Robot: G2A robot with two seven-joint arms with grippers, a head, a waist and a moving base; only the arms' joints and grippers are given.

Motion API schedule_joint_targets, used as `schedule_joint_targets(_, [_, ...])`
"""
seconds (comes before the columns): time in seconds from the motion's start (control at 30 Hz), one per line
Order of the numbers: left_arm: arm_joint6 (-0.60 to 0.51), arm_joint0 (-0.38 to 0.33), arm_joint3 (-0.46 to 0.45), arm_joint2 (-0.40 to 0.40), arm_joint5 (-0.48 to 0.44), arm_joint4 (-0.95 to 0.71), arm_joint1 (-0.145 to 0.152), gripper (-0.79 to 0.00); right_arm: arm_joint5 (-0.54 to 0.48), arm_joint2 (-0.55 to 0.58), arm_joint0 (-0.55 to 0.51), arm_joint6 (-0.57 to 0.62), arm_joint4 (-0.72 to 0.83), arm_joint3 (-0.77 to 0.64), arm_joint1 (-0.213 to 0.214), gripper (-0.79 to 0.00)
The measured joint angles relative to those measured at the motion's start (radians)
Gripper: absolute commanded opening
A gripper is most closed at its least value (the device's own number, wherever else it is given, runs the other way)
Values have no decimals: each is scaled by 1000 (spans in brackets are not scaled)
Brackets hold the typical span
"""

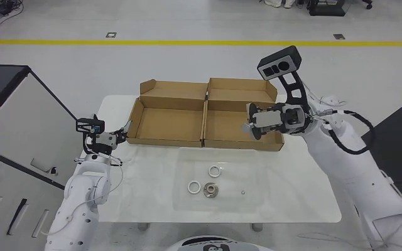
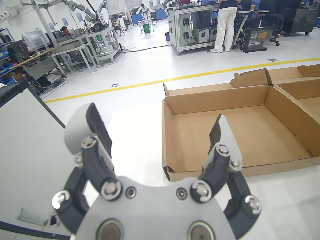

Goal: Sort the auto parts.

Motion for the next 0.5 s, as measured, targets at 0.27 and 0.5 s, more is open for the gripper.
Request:
schedule_joint_targets(0.27, [0,0,0,0,0,0,0,0,10,5,-9,-23,-27,-10,0,-785])
schedule_joint_targets(0.5, [0,0,0,0,0,0,0,0,53,46,-45,-68,-145,-40,1,-785])
